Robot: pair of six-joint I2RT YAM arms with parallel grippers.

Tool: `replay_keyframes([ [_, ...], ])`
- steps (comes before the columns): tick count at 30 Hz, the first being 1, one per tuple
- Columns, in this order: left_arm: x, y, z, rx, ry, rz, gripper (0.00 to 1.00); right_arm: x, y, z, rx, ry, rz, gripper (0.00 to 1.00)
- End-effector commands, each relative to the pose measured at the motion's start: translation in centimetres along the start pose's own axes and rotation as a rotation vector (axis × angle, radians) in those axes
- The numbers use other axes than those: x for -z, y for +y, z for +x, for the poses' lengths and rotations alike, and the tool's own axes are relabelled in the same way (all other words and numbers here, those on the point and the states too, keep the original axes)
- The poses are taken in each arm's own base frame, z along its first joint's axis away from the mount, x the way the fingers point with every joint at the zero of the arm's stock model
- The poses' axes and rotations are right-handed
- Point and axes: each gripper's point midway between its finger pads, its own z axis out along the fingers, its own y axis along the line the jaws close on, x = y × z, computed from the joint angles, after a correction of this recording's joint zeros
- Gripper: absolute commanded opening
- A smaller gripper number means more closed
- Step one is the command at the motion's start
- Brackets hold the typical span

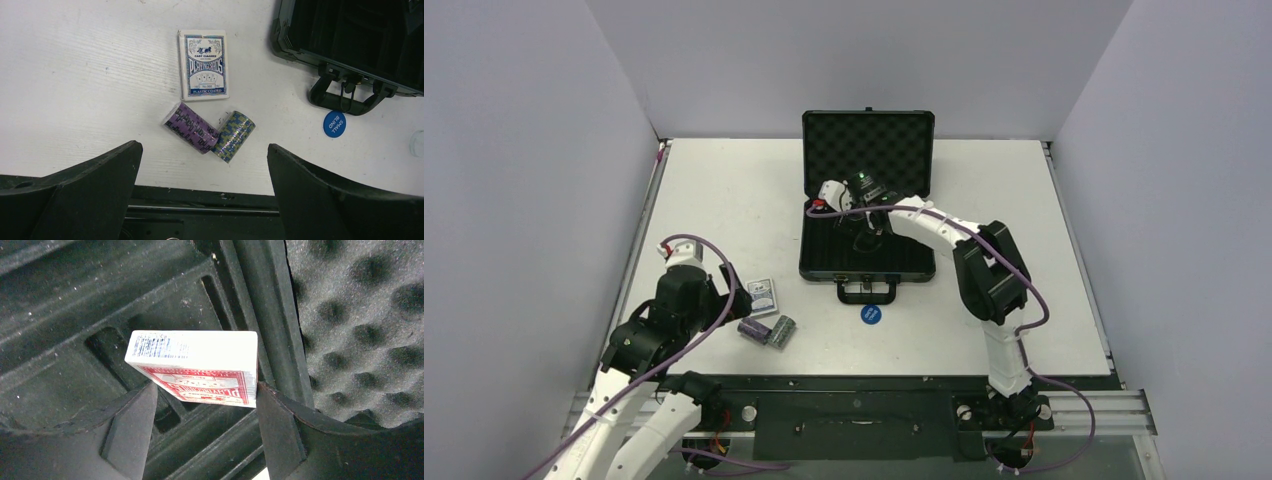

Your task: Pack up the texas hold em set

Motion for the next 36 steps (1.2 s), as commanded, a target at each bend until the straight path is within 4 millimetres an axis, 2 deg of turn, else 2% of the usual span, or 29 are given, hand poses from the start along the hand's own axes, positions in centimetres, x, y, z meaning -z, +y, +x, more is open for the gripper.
replay_keyframes([
  [1,-0.1,-0.8,-1.0,-0.001,-0.038,0.030,0.96,0.5,-0.3,0.4,0.017,0.014,-0.068,0.49],
  [4,-0.1,-0.8,-1.0,-0.002,-0.037,0.029,0.96,0.3,0.4,0.6,0.023,0.012,-0.109,0.56],
  [7,-0.1,-0.8,-1.0,-0.002,-0.036,0.029,0.96,0.1,0.6,0.4,0.006,0.011,-0.105,0.73],
  [9,-0.1,-0.9,-1.0,-0.001,-0.038,0.031,0.96,0.2,0.4,0.0,-0.014,0.003,-0.084,0.79],
  [12,0.1,-0.8,-1.1,0.004,-0.049,0.035,0.96,1.1,-0.6,-1.4,-0.067,-0.041,-0.049,0.82],
  [17,0.3,-0.7,-1.3,0.014,-0.071,0.035,0.96,3.8,-2.0,-5.1,-0.246,-0.155,-0.014,0.83],
  [20,0.5,-0.6,-1.5,0.026,-0.088,0.038,0.96,5.7,-2.9,-8.0,-0.458,-0.264,0.006,0.82],
  [23,0.8,-0.4,-1.8,0.038,-0.115,0.039,0.96,6.9,-3.8,-9.2,-0.650,-0.342,0.033,0.82],
  [24,0.8,-0.4,-1.9,0.041,-0.120,0.039,0.96,7.8,-4.5,-10.0,-0.735,-0.384,0.045,0.81],
  [26,0.9,-0.3,-2.1,0.047,-0.133,0.039,0.96,8.6,-5.7,-9.8,-0.867,-0.406,0.098,0.74],
  [27,0.9,-0.3,-2.1,0.049,-0.137,0.038,0.96,8.9,-6.2,-9.2,-0.913,-0.407,0.118,0.71],
  [29,1.0,-0.3,-2.2,0.050,-0.141,0.041,0.96,9.1,-7.3,-8.1,-1.052,-0.411,0.161,0.60],
  [30,1.0,-0.3,-2.2,0.051,-0.143,0.042,0.96,8.8,-7.4,-7.6,-1.135,-0.406,0.167,0.51],
  [32,1.1,-0.3,-2.3,0.054,-0.150,0.045,0.96,8.2,-7.7,-6.1,-1.250,-0.372,0.184,0.44],
  [36,1.3,-0.2,-2.4,0.062,-0.164,0.048,0.96,6.1,-7.3,-3.7,-1.389,-0.290,0.188,0.33],
])
